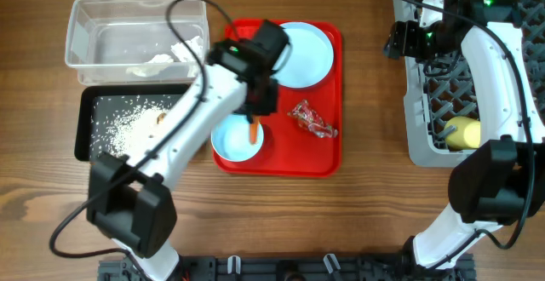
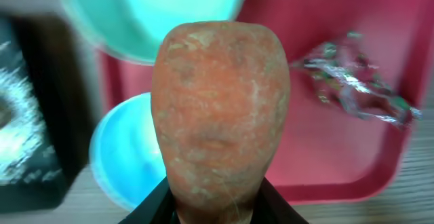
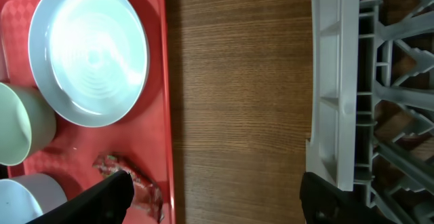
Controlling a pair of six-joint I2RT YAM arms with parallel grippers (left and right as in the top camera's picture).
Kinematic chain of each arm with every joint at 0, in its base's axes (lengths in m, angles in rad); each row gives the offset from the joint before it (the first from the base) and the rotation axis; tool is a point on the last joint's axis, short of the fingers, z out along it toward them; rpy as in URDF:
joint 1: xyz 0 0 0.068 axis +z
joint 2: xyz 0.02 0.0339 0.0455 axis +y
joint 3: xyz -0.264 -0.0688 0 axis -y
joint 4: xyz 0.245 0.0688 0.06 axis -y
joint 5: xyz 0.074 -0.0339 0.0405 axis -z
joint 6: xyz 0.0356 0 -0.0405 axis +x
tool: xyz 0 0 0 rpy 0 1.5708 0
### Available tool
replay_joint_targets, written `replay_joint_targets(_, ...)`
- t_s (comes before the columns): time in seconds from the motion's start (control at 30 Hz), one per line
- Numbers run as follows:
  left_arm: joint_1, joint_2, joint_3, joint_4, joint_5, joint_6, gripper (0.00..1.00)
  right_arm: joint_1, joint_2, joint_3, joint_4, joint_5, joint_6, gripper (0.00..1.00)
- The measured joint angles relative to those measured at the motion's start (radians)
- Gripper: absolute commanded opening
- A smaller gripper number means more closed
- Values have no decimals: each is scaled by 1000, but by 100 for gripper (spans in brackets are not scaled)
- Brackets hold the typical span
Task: Sort waste into correct bins and load items into the dishwasher rack
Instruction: 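Grasp the carrot with the left gripper and lift it, then carry the carrot with the left gripper over the black tray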
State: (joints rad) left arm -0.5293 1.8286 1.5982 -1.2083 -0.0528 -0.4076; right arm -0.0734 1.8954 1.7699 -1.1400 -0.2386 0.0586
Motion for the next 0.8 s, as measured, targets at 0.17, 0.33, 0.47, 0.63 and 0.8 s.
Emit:
replay_joint_targets(0.17, 102, -2, -23, -75, -12, -28, 35, 0, 0, 0, 0, 1, 0, 83)
replay_joint_targets(0.33, 244, -2, -156, -52, -26, -70, 34, 0, 0, 0, 0, 3, 0, 83)
replay_joint_targets(0.47, 343, -2, -249, 9, -29, -95, 31, 0, 0, 0, 0, 4, 0, 83)
replay_joint_targets(0.63, 399, -2, -277, 57, -29, -104, 31, 0, 0, 0, 0, 4, 0, 83)
replay_joint_targets(0.8, 379, -2, -277, 88, -29, -103, 31, 0, 0, 0, -1, 14, 0, 83)
